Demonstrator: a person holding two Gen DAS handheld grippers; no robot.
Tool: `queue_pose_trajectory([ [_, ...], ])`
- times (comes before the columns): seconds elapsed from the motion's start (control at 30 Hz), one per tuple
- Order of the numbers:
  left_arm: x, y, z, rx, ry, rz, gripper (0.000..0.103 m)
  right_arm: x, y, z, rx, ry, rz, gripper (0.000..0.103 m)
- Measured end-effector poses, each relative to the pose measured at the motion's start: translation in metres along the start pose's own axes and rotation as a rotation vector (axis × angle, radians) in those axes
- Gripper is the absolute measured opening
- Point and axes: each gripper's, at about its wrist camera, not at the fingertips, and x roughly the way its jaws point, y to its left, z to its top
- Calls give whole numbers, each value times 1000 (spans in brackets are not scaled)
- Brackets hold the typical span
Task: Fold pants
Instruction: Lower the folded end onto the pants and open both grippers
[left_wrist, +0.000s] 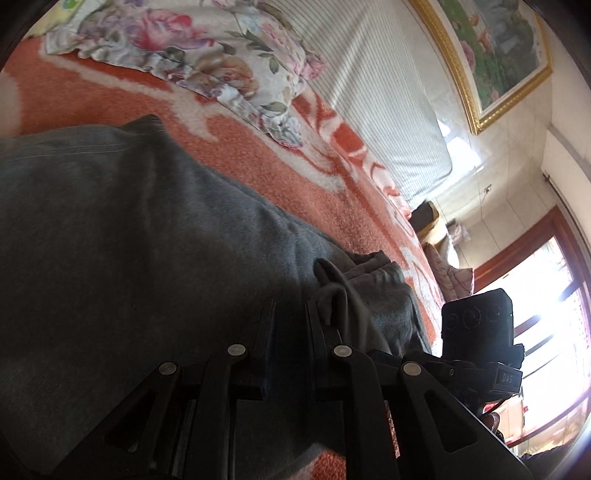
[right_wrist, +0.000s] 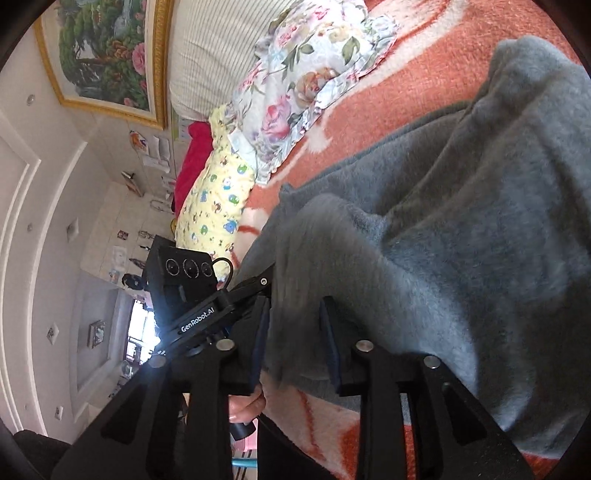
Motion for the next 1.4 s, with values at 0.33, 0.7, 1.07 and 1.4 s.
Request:
queue_pose_trajectory([
  [0.33,-41,-52,-7,88,-52,67,37,-41,12,24,-79,-127,-94,37],
  [0.7,9,-62,-48,143,103,222,37,-12,-11,33,-22,-57,-138,37],
  [1.07,-35,-13,-50,-24,43,179,37,29,8,25,-71,44,-125,37],
  [1.4,-83,20,-52,-134,-54,181,37,57,36,25,-146,95,-141,37],
])
